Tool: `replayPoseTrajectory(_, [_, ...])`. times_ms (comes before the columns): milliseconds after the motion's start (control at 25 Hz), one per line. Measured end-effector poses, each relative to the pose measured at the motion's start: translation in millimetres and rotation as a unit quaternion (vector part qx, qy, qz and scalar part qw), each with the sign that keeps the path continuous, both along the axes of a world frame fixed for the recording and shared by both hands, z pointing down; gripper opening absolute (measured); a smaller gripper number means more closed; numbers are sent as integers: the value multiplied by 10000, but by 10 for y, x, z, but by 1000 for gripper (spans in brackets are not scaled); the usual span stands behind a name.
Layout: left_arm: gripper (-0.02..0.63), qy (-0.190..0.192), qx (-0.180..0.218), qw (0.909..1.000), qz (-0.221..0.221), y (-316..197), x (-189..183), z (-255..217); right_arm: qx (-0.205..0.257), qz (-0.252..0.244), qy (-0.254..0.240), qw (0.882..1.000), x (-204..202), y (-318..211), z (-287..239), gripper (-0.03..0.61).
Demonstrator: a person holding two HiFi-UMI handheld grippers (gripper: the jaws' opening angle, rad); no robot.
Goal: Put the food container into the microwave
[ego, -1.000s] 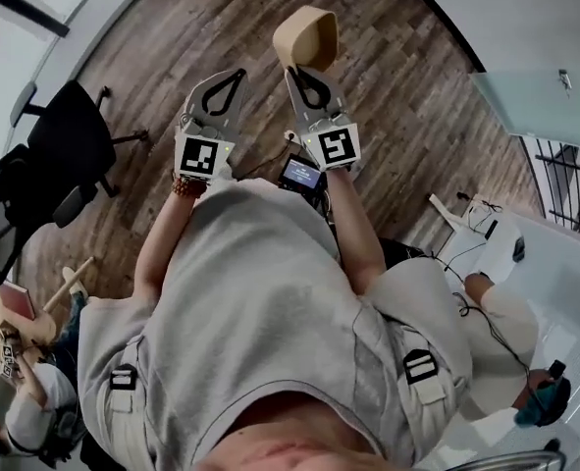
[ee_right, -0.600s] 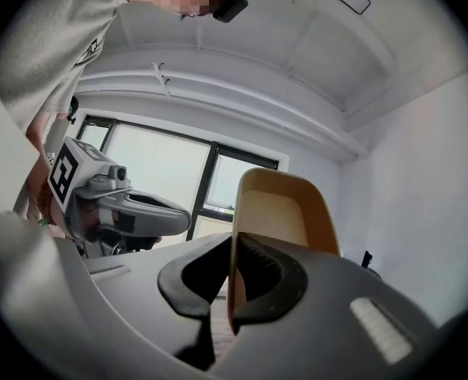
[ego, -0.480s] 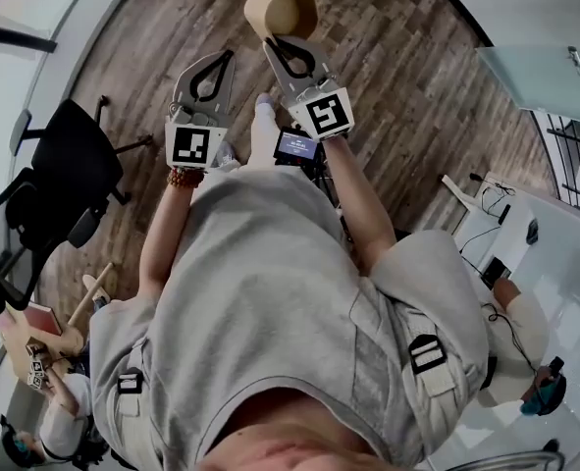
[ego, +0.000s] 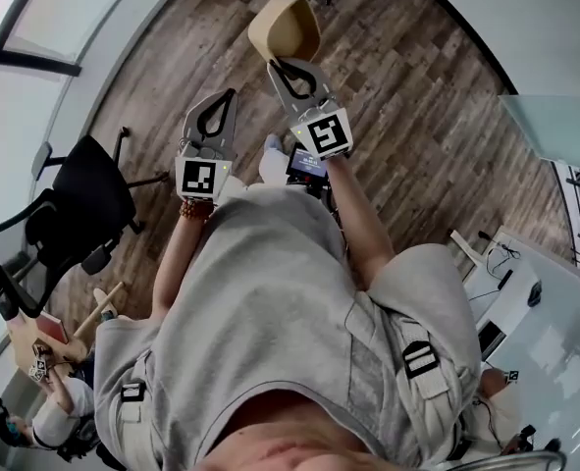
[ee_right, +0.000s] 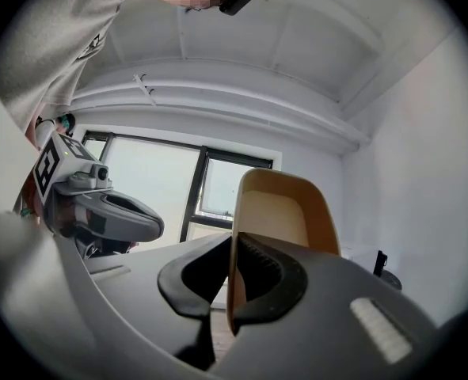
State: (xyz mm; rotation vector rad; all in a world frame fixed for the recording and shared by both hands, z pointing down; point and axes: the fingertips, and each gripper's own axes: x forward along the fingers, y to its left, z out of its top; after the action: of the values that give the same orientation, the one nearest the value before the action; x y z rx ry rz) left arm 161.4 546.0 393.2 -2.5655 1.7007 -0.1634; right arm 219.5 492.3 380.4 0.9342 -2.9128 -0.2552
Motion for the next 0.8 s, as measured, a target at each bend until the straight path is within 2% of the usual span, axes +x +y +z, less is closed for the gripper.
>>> replayPoseTrajectory(160, [2,-50,-179,9998,14,-250,123,43,-296,100,92,9995,231,-284,174,31])
replayPoseTrajectory(280, [2,-134,-66,9999,85,-503,92,47,-328,197,98,9992,298,-532,238,31])
replayPoseTrajectory(360, [2,-41,-105,9999,72,-603,46,96,-369,242,225,9988,306,-629,336,31])
replayPoseTrajectory(680, [2,221,-282,9989,301,-1259,-339,354,-381,576,601,9958,-32,-1148,415,29])
replayPoseTrajectory(800, [2,244,-152,9982,520,-1656,-499,295,-380,820,629,9939,-182,-1470,389,29])
